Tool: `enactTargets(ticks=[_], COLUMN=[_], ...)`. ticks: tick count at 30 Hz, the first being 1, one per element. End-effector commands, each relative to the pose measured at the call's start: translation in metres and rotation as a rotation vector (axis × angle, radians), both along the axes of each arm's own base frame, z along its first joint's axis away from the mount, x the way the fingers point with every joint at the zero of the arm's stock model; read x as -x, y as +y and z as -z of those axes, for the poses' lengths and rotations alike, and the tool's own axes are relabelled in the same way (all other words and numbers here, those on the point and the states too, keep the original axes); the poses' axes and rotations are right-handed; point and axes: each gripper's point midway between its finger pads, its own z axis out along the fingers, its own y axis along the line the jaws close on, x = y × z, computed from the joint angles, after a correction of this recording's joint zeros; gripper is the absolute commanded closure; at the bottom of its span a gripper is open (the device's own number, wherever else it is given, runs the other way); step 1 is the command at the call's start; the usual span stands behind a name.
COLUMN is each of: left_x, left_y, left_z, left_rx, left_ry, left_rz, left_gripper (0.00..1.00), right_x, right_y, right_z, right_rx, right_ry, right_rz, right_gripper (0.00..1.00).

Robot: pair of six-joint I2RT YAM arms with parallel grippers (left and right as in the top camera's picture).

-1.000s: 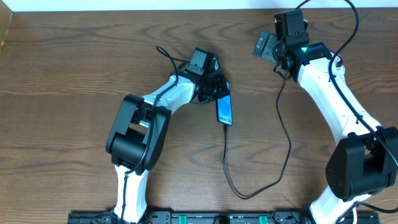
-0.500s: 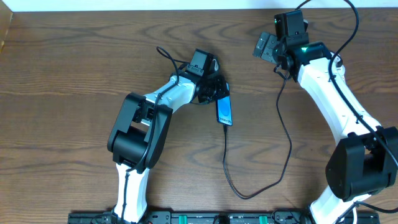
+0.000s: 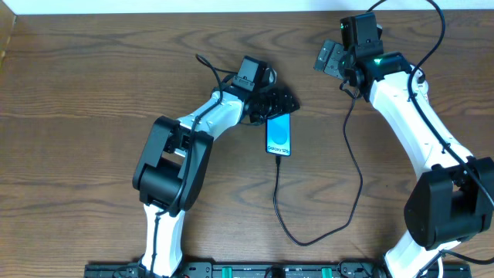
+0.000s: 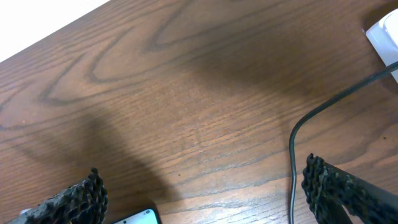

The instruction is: Plug charger to phone and switch on socket

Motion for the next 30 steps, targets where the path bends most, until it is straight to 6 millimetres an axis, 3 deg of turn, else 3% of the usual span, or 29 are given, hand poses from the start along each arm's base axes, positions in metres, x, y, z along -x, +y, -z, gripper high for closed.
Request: enactTargets(ticks=[1,10,20,25,30], left_x=[0.006,0.008,-0.001,-0.007,-0.006], left_y=[0.032,0.091,0.134,0.174,0.215], left_z=[0.042,0.063,0.064,0.047,0.006], left_rx=[-0.171,-0.438,-0.508,-0.604,-0.741], left_ry=[0.050,0.083,0.080,0.046,-0.021], left_rz=[-0.071,-0.187,-0.195,-0.196,-0.179], left_gripper=[0.15,0.14,0.13,0.10,0.10], right_x=[0.000,0.000,0.000,0.001,0.000], right_y=[-0.003,-0.003,-0.003,-0.003,-0.003], right_z=[-0.006,-0.006,-0.006,-0.005,-0.006], right_rx=[0.017,0.019,0.019,0.019,0.018], right_ry=[-0.013,-0.010,-0.009,-0.009,-0.010], right_rz=[0.004,0.004,0.004,0.004,0.004], right_gripper=[0.01,0.01,0.01,0.01,0.01])
